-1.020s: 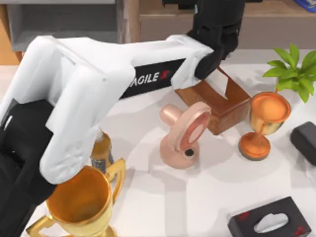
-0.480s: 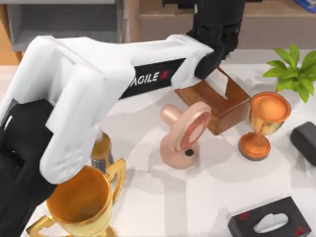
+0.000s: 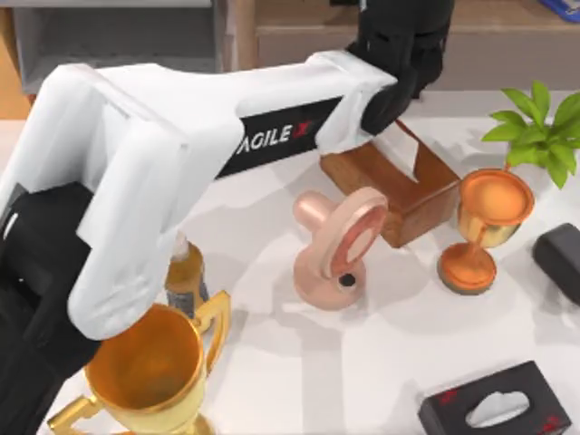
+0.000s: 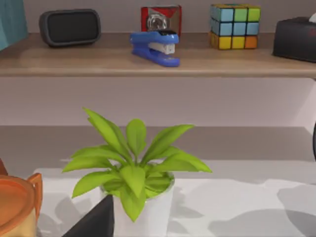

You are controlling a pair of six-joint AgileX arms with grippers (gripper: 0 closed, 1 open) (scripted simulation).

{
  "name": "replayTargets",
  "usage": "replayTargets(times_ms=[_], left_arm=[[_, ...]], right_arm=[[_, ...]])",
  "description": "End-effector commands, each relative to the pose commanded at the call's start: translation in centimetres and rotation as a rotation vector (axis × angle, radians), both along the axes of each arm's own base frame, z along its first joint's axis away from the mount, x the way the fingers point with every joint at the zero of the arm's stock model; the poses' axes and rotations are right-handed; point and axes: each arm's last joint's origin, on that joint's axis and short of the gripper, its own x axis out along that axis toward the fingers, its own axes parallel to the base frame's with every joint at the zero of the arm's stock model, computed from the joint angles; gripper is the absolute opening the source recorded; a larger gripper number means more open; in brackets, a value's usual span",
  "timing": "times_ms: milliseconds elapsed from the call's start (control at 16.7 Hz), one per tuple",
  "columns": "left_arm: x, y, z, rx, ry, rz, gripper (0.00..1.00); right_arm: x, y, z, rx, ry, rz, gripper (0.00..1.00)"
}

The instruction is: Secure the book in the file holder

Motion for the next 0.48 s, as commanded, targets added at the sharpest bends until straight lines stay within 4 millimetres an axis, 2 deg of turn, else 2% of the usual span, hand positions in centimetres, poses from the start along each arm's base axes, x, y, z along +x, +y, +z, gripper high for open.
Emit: replayTargets(times_ms=[300,480], left_arm=[[-0.07,-0.12,-0.14,0.002,0.001,-0.002,0.0],[-0.74,0.28,0.67,0.049,0.0,-0.021,0.0]], right_arm=[[0.0,0.0,0.0,0.0,0.0,0.0,1.0],[0.0,0.0,0.0,0.0,0.0,0.0,1.0]])
